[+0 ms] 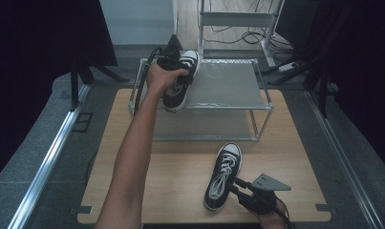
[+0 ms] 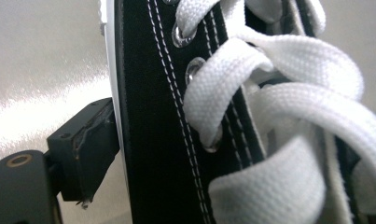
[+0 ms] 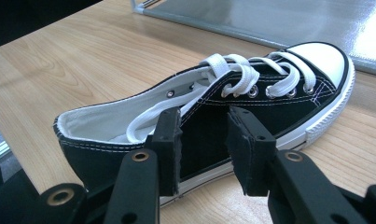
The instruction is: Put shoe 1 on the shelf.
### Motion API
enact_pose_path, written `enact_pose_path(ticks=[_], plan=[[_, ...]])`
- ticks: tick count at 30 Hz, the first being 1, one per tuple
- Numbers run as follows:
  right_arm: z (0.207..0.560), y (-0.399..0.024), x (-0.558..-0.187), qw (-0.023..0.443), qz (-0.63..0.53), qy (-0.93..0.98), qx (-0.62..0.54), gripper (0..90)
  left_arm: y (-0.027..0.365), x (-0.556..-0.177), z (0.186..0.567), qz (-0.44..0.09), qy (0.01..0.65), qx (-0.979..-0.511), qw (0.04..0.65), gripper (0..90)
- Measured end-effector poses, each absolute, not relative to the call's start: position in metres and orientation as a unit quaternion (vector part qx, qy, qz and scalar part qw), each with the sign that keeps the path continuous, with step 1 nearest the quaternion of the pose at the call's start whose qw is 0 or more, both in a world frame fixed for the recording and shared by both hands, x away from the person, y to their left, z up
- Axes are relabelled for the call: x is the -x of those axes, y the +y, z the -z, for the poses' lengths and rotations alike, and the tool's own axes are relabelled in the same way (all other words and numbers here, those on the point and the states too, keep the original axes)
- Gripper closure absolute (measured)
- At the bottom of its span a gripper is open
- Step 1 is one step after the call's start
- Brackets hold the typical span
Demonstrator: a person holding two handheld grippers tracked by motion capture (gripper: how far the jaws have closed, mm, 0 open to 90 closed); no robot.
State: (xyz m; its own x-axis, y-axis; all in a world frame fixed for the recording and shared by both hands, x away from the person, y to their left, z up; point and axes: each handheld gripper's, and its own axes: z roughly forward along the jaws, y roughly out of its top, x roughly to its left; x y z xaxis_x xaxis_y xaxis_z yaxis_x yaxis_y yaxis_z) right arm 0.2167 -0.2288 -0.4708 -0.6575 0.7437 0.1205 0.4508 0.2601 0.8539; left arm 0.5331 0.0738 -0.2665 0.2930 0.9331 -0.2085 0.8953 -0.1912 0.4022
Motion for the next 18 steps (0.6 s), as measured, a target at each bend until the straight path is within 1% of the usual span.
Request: enact_pose_path(ticks=[7,14,18], plan=[[0.471,-0.228,-0.217,0.153,-0.473,0.778,-0.384,65.0,0.064,-0.550,0.265,-0.050,0.626,-0.745,0.227,13.6],[0.471,-0.229,-0.215,0.151,-0.475,0.777,-0.384,65.0,0.054,-0.565,0.267,-0.038,0.648,-0.725,0.228,13.6],[0.471,-0.229,-0.215,0.149,-0.476,0.778,-0.383,65.1,0.048,-0.572,0.271,-0.041,0.663,-0.712,0.226,13.6]])
